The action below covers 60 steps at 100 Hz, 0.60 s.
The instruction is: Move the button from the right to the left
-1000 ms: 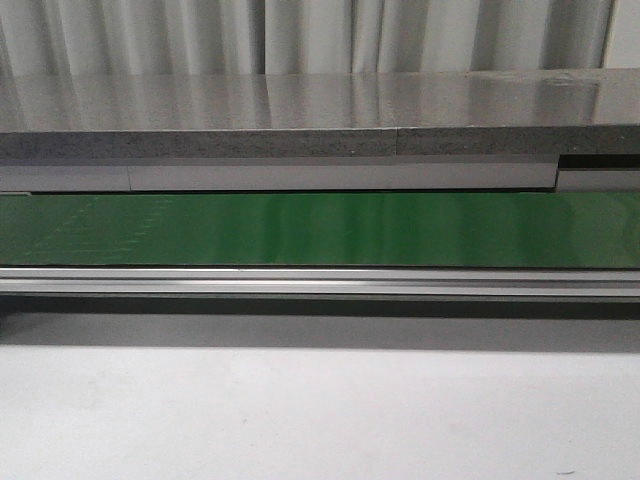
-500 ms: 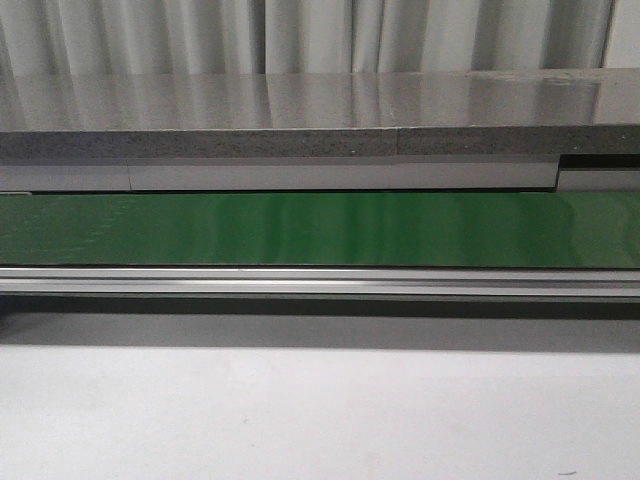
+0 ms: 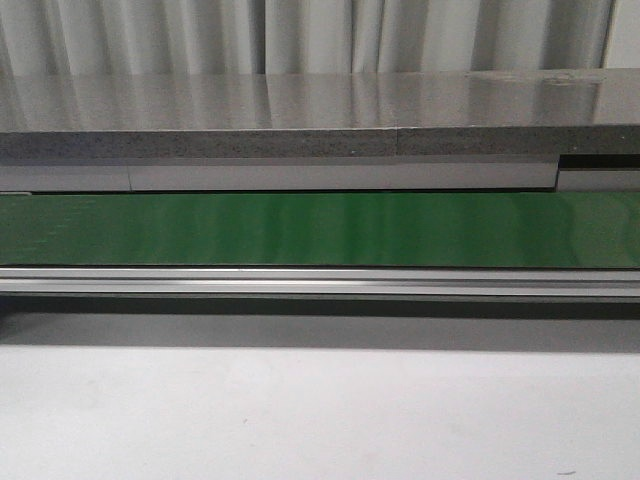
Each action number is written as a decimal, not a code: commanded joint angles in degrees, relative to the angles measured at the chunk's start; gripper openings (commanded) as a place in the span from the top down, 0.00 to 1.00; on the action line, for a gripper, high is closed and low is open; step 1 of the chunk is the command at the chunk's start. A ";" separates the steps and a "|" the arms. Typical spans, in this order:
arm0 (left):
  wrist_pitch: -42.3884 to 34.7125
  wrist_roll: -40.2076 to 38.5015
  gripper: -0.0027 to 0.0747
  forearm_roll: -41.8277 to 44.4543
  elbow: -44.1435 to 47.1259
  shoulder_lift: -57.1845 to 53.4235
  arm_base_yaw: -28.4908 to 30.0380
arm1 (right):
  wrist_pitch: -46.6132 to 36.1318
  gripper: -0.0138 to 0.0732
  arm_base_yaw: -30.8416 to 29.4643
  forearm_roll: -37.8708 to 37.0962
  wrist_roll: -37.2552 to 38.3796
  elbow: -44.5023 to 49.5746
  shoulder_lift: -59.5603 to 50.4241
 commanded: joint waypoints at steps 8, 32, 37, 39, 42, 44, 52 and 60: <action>-4.30 -0.57 0.99 -0.21 2.60 -1.84 -0.45 | 1.27 0.92 -0.34 -1.22 -0.20 -8.41 11.20; -4.30 -0.57 0.99 -0.21 2.60 -1.84 -0.45 | 9.68 0.92 -0.34 -2.31 -0.20 -17.86 25.57; -4.30 -0.57 0.99 -0.21 2.60 -1.84 -0.45 | 11.40 0.92 -0.34 -3.13 -0.20 -19.48 28.44; -4.30 -0.57 0.99 -0.21 2.60 -1.84 -0.45 | 12.19 0.92 -0.34 -3.39 -0.20 -20.15 29.13; -4.30 -0.57 0.99 -0.21 2.60 -1.84 -0.45 | 13.23 0.92 -0.34 -3.91 -0.20 -21.03 30.89; -4.30 -0.57 0.99 -0.21 2.60 -1.84 -0.45 | 13.98 0.92 -0.34 -4.16 -0.20 -21.67 31.94; -4.30 -0.57 0.99 -0.21 2.60 -1.84 -0.45 | 16.43 0.90 -0.34 -5.01 -0.20 -24.21 35.52; -4.30 -0.57 0.99 -0.21 2.60 -1.84 -0.45 | 17.16 0.82 -0.34 -5.13 -0.20 -26.14 38.98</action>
